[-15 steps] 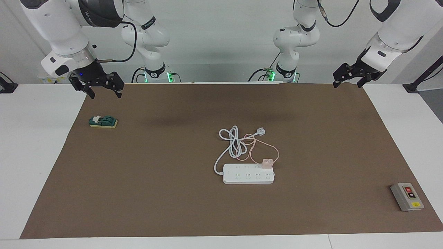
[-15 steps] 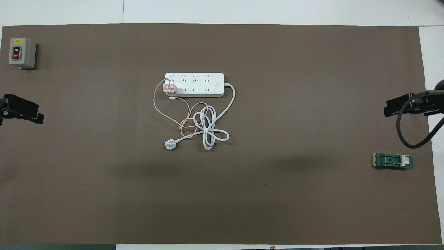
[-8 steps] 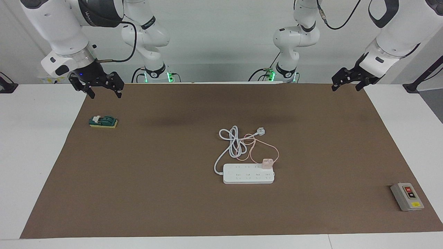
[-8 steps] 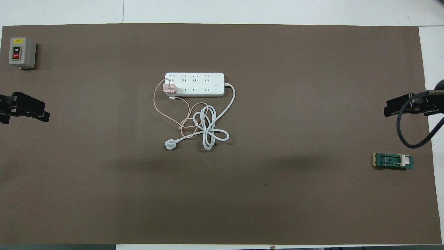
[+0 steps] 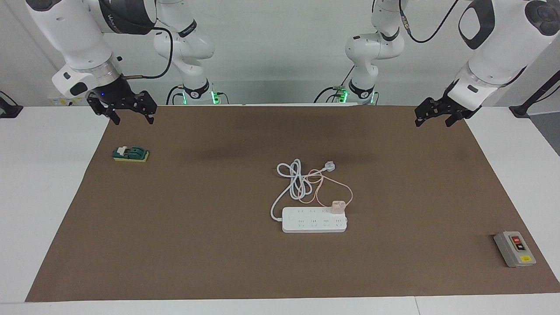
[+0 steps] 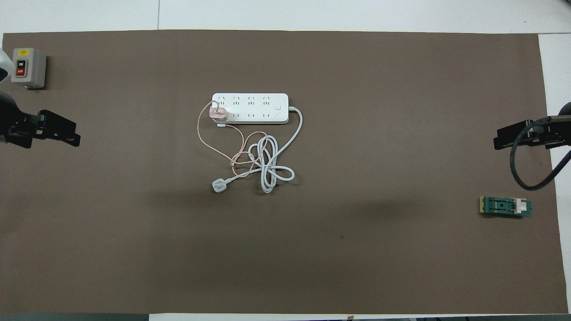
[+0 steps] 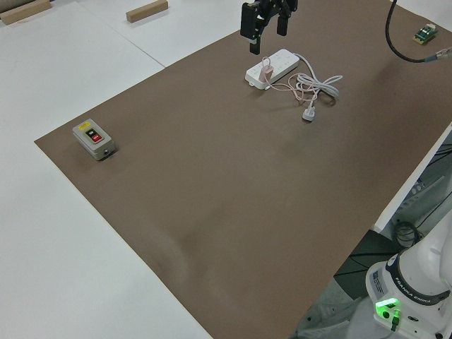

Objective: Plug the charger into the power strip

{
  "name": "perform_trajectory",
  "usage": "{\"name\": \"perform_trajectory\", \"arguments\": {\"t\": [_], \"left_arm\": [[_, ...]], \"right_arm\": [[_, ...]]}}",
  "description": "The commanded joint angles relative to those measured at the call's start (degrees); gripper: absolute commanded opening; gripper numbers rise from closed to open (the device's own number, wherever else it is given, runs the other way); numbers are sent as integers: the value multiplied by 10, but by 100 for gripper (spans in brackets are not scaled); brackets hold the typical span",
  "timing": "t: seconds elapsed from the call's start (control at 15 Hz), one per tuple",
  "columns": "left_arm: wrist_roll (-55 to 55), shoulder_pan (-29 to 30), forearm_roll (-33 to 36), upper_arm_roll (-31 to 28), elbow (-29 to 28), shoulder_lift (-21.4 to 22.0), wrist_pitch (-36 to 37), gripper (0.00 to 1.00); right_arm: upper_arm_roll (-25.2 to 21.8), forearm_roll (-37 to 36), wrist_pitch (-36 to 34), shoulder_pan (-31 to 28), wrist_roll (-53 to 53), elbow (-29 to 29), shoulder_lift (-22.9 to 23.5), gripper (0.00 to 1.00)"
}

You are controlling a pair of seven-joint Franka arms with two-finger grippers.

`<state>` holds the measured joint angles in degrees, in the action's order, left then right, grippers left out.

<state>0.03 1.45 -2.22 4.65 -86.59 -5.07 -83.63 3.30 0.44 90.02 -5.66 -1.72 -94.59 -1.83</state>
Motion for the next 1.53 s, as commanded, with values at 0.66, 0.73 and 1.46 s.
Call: {"name": "perform_trajectory", "arguments": {"t": [0.66, 0.73, 1.46], "left_arm": [[5, -14, 12, -4, -25, 8, -26, 100], [4, -14, 11, -5, -24, 8, -27, 100], [3, -14, 11, -8, -9, 3, -18, 100]], "right_arm": [[4, -1, -11, -4, 4, 1, -5, 100], [4, -1, -11, -3, 4, 1, -5, 100], [4, -1, -11, -5, 4, 1, -5, 100]]}}
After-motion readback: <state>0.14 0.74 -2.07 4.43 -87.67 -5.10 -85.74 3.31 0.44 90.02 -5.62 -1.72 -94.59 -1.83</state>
